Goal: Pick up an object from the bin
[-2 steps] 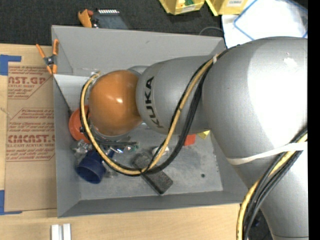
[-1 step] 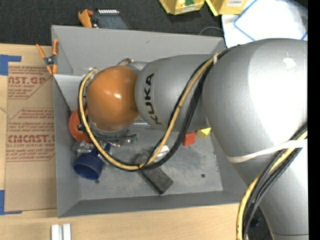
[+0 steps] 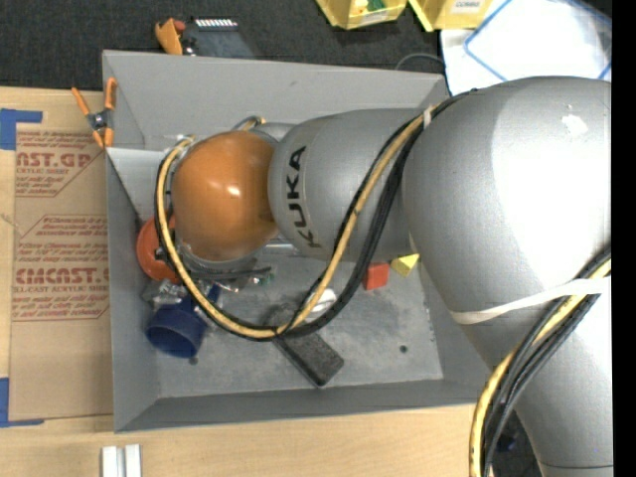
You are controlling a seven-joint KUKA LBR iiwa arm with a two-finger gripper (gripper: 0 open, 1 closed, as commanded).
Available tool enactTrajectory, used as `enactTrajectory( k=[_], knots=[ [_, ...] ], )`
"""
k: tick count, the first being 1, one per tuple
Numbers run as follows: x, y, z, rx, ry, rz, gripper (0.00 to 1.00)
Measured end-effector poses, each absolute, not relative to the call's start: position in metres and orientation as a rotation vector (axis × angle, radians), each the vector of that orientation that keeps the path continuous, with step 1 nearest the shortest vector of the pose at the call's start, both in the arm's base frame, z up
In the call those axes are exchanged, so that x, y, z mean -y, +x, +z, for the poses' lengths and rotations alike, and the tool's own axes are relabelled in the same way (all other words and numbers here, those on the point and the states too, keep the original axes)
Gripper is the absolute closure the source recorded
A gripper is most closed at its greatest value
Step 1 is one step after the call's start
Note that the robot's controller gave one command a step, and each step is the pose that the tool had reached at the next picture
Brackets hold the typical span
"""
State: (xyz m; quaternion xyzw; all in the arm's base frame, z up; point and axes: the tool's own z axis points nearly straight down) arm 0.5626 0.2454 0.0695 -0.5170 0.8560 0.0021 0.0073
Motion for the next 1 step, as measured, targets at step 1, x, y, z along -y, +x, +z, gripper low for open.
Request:
enactTrajectory(
  k=[1],
  knots=[
    [-0.2458, 0.562, 0.0755, -2.677, -1.615, 0.009, 1.0]
  ],
)
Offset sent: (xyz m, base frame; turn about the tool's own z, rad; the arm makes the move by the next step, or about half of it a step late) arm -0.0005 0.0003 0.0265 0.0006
